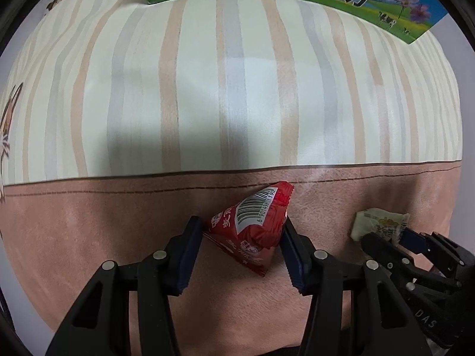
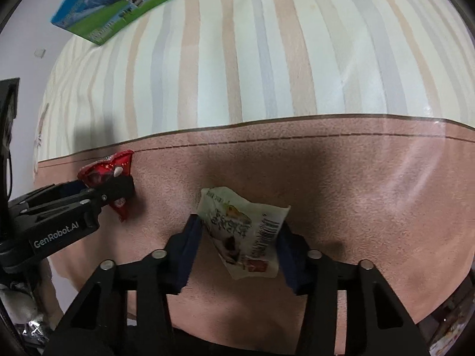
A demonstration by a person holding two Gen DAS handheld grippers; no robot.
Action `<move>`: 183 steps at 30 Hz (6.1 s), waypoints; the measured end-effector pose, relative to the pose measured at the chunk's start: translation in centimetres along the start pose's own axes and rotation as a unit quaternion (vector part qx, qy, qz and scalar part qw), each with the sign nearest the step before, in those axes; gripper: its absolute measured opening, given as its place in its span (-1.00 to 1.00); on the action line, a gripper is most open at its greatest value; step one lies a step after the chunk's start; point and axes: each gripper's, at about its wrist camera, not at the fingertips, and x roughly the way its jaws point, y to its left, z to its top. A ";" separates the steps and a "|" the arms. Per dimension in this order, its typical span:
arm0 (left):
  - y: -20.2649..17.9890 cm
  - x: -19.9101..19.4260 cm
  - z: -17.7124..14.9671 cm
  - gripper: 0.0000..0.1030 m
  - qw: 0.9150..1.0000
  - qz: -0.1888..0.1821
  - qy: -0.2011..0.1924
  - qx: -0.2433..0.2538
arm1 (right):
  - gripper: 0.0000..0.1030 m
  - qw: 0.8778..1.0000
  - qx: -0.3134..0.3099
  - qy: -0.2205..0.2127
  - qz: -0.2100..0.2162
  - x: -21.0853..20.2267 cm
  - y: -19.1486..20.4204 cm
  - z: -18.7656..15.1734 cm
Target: Organize snacks
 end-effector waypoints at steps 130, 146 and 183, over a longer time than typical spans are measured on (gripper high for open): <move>1.6 -15.9 22.4 0.87 0.990 0.003 -0.137 -0.031 | 0.92 0.988 -0.043 -0.129 -0.077 -14.7 2.6 26.6; 0.7 -23.5 10.4 0.87 0.966 0.026 -0.254 -0.030 | 0.95 0.968 -0.075 -0.229 -0.070 -23.6 4.9 15.5; -2.2 -34.6 -7.4 0.87 0.925 0.061 -0.373 -0.021 | 0.96 0.919 -0.105 -0.373 -0.072 -37.5 7.9 -4.1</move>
